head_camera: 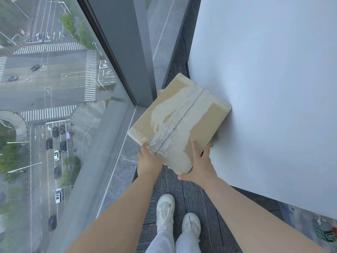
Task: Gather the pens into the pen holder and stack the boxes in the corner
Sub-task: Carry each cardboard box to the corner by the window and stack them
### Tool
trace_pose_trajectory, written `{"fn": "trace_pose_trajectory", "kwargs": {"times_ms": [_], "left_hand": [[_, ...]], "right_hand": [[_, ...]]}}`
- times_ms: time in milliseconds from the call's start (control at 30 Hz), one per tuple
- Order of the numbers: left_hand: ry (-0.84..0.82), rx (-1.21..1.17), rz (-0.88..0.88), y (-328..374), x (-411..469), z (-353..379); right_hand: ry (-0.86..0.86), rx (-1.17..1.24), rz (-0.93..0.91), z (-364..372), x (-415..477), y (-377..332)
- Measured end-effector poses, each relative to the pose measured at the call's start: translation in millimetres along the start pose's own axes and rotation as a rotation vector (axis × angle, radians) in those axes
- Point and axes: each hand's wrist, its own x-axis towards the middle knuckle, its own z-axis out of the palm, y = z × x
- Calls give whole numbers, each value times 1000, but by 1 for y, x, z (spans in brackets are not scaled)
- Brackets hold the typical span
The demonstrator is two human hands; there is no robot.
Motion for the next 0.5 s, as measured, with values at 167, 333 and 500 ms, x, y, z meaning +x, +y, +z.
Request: {"fn": "trace_pose_trajectory", "kwargs": {"times_ms": [167,333,500], "left_hand": [[186,189,79,5,40,-30],[0,266,62,24,70,-35],[5,275,11,14,52,-30]], "right_hand": [[-31,69,-8,-2,-4,-4],[-6,125,-28,1,-10,0],[40,86,-29,-13,-8,4]]}}
